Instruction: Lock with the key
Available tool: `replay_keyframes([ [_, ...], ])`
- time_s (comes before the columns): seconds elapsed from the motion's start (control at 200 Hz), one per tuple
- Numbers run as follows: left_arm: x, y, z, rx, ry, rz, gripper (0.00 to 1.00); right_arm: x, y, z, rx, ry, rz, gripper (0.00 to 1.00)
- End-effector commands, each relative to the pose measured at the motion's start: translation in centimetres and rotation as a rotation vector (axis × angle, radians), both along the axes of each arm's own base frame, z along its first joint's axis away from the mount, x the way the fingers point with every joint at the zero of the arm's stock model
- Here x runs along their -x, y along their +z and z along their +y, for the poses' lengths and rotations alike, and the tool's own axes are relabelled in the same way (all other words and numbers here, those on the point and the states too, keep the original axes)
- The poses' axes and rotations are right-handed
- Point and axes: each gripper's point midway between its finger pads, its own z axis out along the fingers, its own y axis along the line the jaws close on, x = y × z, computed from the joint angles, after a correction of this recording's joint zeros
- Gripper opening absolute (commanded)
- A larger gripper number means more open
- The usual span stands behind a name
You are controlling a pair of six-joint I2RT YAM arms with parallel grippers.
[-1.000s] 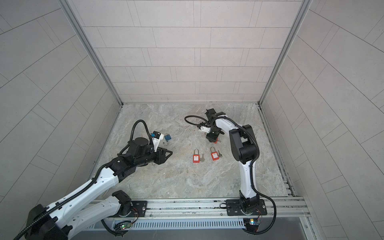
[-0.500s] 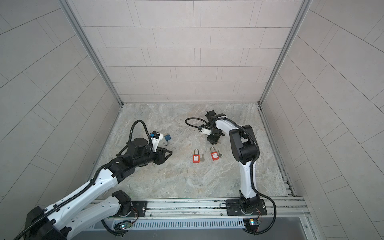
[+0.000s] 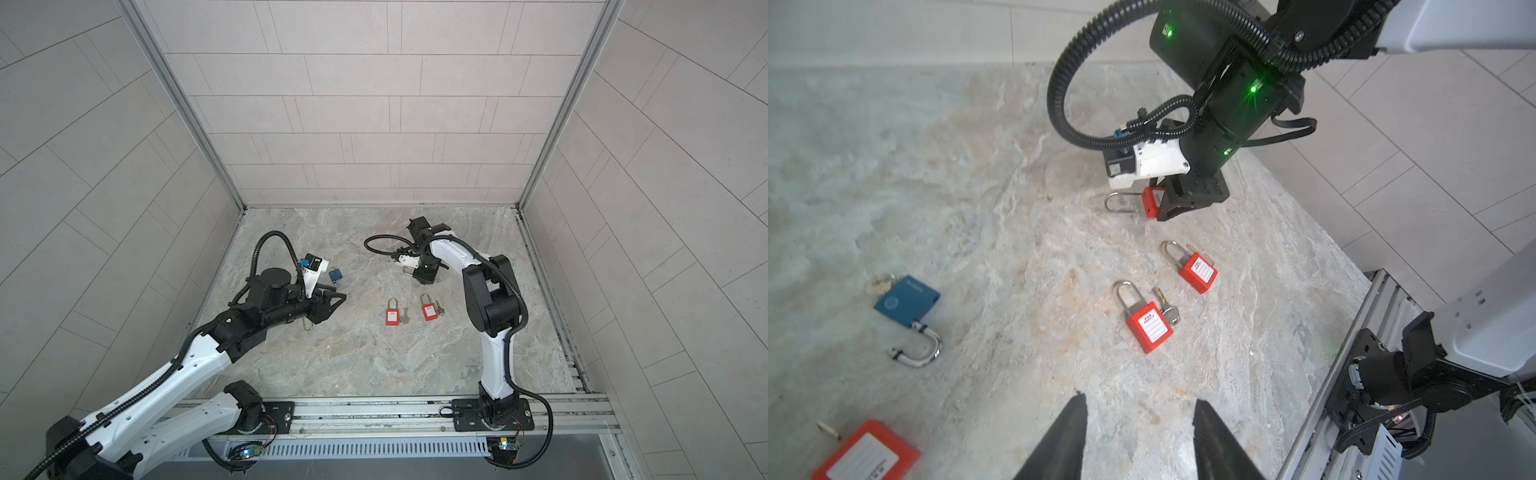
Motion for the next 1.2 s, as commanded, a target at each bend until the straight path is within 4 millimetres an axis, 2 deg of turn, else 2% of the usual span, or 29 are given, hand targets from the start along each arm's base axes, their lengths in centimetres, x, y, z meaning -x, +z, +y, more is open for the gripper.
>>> replay_keyframes([
  [0.0,0.6,3.6,-1.0,-0.021,-0.133,-0.186,0.46,1.5,7.0,2.2,-0.084,0.128,-0.089,0.27],
  [0.065,1.0,5.5,-1.4,-0.031,-0.193,-0.287,0.46,3.3,9.7,3.8,-0.14,0.222,-0.115,0.27],
  [0.145,1.3,6.9,-1.2,-0.085,-0.236,-0.404,0.46,5.4,12.9,5.5,-0.208,0.338,-0.175,0.27],
  [0.265,1.6,7.5,-1.3,-0.162,-0.306,-0.485,0.46,8.4,16.8,7.8,-0.349,0.436,-0.244,0.27],
  [0.365,2.0,7.9,-1.9,-0.182,-0.369,-0.483,0.47,11.1,18.9,9.2,-0.424,0.493,-0.287,0.27],
  [0.455,2.9,8.5,-2.9,-0.14,-0.452,-0.462,0.47,13.0,19.5,10.0,-0.431,0.526,-0.315,0.27],
  [0.615,3.0,9.1,-3.4,-0.128,-0.455,-0.483,0.47,16.1,19.5,11.7,-0.421,0.589,-0.318,0.28],
  [0.771,3.9,8.1,-3.3,-0.143,-0.486,-0.453,0.45,17.0,20.2,12.3,-0.457,0.579,-0.349,0.28],
  [0.996,4.7,6.9,-3.9,-0.132,-0.521,-0.411,0.42,17.7,20.2,13.0,-0.444,0.598,-0.352,0.28],
  [1.086,4.4,6.7,-4.1,-0.142,-0.525,-0.406,0.38,17.8,20.4,13.3,-0.45,0.602,-0.355,0.28],
  [1.196,4.3,6.7,-4.4,-0.143,-0.532,-0.402,0.29,17.6,21.0,13.5,-0.465,0.594,-0.38,0.28],
])
